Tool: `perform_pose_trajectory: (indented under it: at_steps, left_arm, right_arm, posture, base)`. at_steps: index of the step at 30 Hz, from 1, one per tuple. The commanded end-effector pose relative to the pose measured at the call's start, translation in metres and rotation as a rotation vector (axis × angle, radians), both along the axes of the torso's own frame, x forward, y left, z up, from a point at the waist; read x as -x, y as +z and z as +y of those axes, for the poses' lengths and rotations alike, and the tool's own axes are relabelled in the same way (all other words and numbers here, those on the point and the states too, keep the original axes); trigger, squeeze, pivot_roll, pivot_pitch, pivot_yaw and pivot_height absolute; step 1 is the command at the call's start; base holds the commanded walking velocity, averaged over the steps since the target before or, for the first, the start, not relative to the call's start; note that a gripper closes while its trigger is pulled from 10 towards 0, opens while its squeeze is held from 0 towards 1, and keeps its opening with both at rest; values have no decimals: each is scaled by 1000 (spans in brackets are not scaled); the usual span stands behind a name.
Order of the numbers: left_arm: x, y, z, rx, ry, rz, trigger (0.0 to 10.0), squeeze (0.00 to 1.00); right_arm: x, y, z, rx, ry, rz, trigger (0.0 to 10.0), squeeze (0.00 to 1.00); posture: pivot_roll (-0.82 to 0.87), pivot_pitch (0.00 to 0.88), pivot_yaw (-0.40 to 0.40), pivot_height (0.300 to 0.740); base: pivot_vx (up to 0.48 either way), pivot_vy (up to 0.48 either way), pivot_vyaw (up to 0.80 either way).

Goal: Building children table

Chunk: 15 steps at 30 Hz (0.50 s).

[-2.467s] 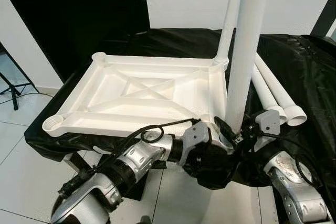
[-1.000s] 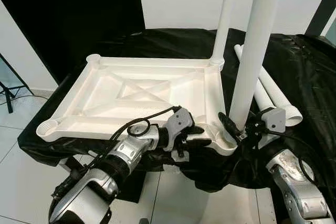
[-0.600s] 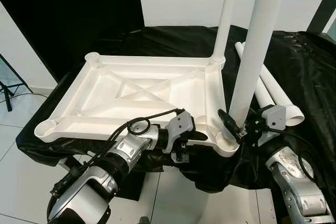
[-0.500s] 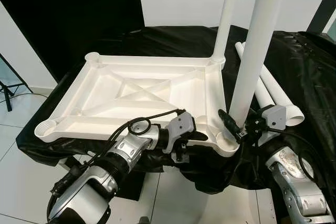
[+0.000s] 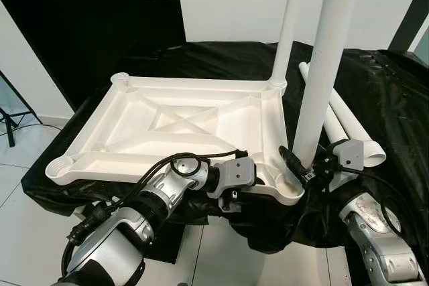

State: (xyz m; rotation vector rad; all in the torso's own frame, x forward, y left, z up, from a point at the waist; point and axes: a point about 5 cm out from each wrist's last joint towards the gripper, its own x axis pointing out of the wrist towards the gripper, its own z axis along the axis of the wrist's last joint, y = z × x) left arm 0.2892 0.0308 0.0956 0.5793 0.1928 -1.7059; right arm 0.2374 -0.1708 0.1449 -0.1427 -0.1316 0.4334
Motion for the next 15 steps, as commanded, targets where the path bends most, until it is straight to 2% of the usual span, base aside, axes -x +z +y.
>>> perform_pose_trajectory:
  at_steps: [1, 4, 5, 6, 7, 8, 10, 11, 12, 13, 15]
  left_arm:
    - [11, -27, 13, -128, -17, 113, 10000, 0]
    - [10, -29, 14, -144, -16, 112, 10000, 0]
    - [11, -32, 15, -161, -13, 116, 5529, 0]
    - [11, -32, 15, -161, -13, 116, 5529, 0]
    - [13, -34, 15, -161, -22, 128, 1922, 0]
    - [14, -36, 14, -158, -23, 128, 0, 0]
    - [14, -36, 14, -158, -23, 128, 0, 0]
    - [14, -37, 12, -156, -1, 109, 4902, 0]
    - [14, -37, 12, -156, -1, 109, 4902, 0]
    - [12, -37, 10, -140, 22, 83, 10000, 0]
    - [9, -34, 8, -113, 52, 72, 10000, 0]
  right_arm:
    - [2, -9, 0, 10, 4, 57, 10000, 0]
    - [2, -8, -1, 10, 5, 56, 10000, 0]
    - [2, -7, -1, 12, 5, 52, 10000, 0]
    - [2, -7, -1, 12, 5, 52, 10000, 0]
    - [2, -6, -1, 13, 5, 50, 10000, 0]
    - [2, -6, -1, 14, 5, 49, 10000, 0]
    - [2, -6, -1, 14, 5, 49, 10000, 0]
    - [2, -5, -1, 14, 7, 48, 10000, 0]
    - [2, -5, -1, 14, 7, 48, 10000, 0]
    - [2, -5, 0, 14, 9, 48, 10000, 0]
    - [2, -4, 0, 14, 12, 47, 10000, 0]
  posture:
    - [76, 0, 24, 740]
    - [76, 0, 21, 740]
    - [74, 0, 20, 740]
    - [74, 0, 20, 740]
    - [74, 0, 19, 740]
    - [75, 0, 18, 740]
    - [75, 0, 18, 740]
    - [77, 0, 16, 740]
    - [77, 0, 16, 740]
    - [80, 0, 14, 740]
    - [80, 0, 14, 740]
  base:
    - [0, 0, 0]
    - [0, 0, 0]
    - [0, 0, 0]
    - [0, 0, 0]
    - [0, 0, 0]
    - [0, 0, 0]
    - [0, 0, 0]
    - [0, 0, 0]
    - [0, 0, 0]
    - [0, 0, 0]
    - [0, 0, 0]
